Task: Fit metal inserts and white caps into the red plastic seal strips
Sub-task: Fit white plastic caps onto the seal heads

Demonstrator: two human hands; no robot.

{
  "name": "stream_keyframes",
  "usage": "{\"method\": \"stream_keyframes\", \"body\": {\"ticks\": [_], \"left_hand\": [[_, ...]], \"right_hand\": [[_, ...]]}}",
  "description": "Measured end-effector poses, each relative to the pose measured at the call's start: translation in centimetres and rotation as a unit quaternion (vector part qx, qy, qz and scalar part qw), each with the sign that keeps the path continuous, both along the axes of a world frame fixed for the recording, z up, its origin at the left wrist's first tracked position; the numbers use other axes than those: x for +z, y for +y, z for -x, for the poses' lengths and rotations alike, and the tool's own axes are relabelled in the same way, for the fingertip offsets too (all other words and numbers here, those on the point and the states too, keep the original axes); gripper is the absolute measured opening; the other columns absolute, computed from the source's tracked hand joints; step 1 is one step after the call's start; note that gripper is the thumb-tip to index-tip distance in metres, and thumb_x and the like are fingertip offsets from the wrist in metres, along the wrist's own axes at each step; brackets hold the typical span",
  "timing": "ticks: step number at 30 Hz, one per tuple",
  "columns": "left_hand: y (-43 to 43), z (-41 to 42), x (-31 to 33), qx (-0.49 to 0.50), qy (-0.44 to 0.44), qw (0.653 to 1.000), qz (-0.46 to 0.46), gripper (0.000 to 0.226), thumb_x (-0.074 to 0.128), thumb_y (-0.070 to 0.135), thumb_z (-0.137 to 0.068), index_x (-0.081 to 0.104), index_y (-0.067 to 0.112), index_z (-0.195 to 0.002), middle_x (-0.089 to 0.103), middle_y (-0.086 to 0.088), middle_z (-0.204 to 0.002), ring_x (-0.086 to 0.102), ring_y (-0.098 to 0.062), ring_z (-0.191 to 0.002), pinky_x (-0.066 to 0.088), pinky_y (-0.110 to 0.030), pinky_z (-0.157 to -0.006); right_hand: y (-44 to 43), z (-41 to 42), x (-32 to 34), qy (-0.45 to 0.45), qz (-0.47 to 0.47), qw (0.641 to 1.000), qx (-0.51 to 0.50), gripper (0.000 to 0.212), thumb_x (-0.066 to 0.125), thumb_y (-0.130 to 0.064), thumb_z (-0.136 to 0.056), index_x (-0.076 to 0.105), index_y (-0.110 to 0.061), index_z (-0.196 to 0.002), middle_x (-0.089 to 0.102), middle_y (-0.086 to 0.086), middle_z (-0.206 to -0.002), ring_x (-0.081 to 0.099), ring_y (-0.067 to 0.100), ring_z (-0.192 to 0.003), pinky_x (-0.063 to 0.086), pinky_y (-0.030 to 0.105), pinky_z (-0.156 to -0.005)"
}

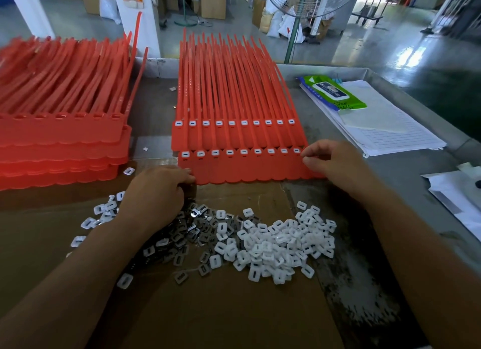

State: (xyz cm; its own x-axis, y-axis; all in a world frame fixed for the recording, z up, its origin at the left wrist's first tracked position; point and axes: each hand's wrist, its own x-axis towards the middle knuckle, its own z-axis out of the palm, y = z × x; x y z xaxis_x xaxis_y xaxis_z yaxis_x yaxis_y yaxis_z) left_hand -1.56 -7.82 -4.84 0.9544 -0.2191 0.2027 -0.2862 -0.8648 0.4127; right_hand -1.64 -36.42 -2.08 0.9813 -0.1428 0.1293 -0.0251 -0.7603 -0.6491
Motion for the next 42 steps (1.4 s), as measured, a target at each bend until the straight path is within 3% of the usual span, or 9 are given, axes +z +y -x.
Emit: {"method": "stream_keyframes", "body": {"ticks": [8, 17, 23, 36, 42], "left_hand": [[0.1, 0.0, 0.0, -0.004, 0.001, 1.000, -0.005, 0.040, 0.048, -0.003, -0.077, 0.066, 0.015, -0.108, 0.059, 0.001, -0.123, 0.050, -0.019, -0.118, 0.035, -0.033, -0.101], [0.2, -0.2, -0.2, -0.004, 0.001, 1.000, -0.005, 0.040, 0.048, -0.004, -0.077, 0.066, 0.015, -0.107, 0.058, 0.001, -0.123, 0.049, -0.019, -0.118, 0.034, -0.032, -0.100], [0.2, -0.2, -0.3, -0.006, -0.001, 1.000, -0.008, 0.040, 0.048, -0.004, -0.077, 0.066, 0.015, -0.107, 0.058, 0.001, -0.123, 0.049, -0.018, -0.118, 0.034, -0.033, -0.101], [0.2, -0.2, -0.2, -0.002, 0.002, 1.000, -0.006, 0.041, 0.047, -0.003, -0.078, 0.066, 0.016, -0.108, 0.057, 0.003, -0.124, 0.048, -0.017, -0.119, 0.031, -0.029, -0.102], [0.3, -0.2, -0.3, -0.003, 0.003, 1.000, -0.006, 0.041, 0.047, -0.003, -0.078, 0.066, 0.016, -0.109, 0.058, 0.002, -0.124, 0.048, -0.017, -0.119, 0.032, -0.031, -0.102]], "right_hand": [[-0.1, 4.4, 1.1, 0.075, -0.006, 0.993, 0.094, 0.022, 0.072, -0.007, -0.075, 0.063, -0.027, -0.073, 0.065, -0.010, -0.072, 0.056, -0.010, -0.059, 0.041, 0.002, -0.060], [-0.3, 6.8, 0.6, 0.098, 0.010, 0.987, 0.129, 0.030, 0.080, -0.012, -0.066, 0.062, -0.036, -0.072, 0.064, -0.007, -0.073, 0.057, -0.002, -0.065, 0.044, 0.007, -0.061], [-0.4, 6.6, -0.8, 0.102, 0.052, 0.981, 0.160, 0.031, 0.078, -0.021, -0.069, 0.061, -0.046, -0.079, 0.055, -0.013, -0.084, 0.051, -0.011, -0.076, 0.039, 0.004, -0.069], [-0.1, 6.3, -1.0, 0.065, 0.055, 0.984, 0.158, 0.019, 0.074, -0.025, -0.071, 0.063, -0.039, -0.067, 0.057, -0.014, -0.070, 0.053, -0.008, -0.068, 0.038, 0.006, -0.063], [0.0, 6.6, -0.6, 0.073, 0.036, 0.983, 0.163, 0.023, 0.074, -0.018, -0.072, 0.062, -0.037, -0.065, 0.061, -0.032, -0.070, 0.056, -0.009, -0.065, 0.040, 0.005, -0.062]]}}
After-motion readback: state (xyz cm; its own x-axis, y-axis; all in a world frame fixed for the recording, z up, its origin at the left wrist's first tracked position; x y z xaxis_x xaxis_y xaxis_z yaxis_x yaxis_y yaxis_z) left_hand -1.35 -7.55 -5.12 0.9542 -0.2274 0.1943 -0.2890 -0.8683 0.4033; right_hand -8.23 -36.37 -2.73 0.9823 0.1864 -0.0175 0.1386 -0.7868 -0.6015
